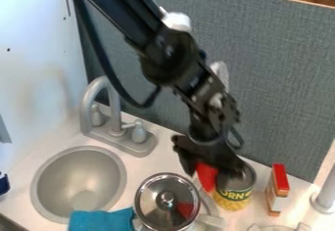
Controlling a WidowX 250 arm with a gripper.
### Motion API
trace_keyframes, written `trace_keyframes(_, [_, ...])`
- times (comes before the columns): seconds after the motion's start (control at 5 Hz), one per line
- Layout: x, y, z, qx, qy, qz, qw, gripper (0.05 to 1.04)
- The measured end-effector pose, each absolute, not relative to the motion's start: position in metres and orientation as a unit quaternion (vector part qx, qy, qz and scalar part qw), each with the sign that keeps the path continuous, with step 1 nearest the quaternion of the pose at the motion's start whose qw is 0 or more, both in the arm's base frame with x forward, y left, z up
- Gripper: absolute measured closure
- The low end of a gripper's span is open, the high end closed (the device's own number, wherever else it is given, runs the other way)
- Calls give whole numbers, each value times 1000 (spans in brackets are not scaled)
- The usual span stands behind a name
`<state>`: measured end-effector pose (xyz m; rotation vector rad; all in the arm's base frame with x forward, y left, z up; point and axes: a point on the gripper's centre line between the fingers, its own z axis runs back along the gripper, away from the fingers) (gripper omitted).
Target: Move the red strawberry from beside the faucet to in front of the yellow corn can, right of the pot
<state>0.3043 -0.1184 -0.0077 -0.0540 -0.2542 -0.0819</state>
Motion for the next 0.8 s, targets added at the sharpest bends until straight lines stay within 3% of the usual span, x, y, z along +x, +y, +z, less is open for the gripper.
trace_keyframes(0.8, [299, -163, -72, -17, -52, -86, 995, 285])
